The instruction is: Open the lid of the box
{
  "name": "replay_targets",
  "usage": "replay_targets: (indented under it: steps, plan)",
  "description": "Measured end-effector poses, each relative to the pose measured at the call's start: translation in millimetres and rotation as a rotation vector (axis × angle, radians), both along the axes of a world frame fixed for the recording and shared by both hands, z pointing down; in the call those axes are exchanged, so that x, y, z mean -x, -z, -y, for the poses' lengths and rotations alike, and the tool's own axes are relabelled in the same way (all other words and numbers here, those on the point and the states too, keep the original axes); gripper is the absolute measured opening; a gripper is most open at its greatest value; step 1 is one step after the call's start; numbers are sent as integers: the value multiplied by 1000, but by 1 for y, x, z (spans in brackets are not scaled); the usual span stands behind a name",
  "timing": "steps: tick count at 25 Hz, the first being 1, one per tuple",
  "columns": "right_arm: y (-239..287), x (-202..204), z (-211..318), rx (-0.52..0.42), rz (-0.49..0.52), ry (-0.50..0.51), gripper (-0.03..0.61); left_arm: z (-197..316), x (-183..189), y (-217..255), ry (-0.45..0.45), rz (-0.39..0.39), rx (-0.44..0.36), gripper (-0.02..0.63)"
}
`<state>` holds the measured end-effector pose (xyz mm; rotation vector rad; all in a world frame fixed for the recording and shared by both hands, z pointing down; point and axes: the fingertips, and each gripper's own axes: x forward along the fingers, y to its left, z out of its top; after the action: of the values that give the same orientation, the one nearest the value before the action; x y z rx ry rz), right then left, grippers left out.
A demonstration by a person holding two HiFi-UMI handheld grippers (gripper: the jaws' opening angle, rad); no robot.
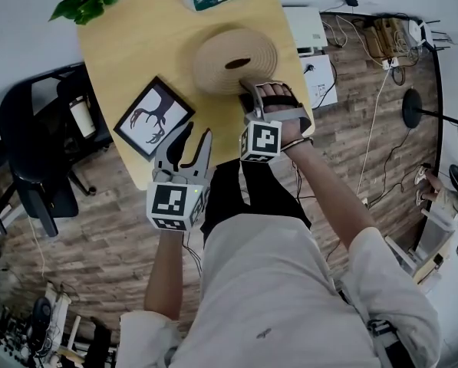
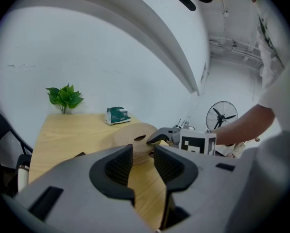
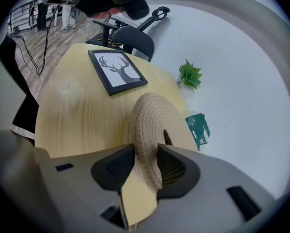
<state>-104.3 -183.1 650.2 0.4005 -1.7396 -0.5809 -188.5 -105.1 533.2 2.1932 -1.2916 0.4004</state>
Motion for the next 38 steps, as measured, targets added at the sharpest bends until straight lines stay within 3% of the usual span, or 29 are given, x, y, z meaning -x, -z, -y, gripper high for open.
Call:
replay_targets:
  steps: [13,38]
  plan:
    - [15,1,0,-1,10,5,117,-3,0,17,-2,16,-29,115]
    - [75,0,12,-106,40,20,69,-9,-7,65,-6,46,-115,117]
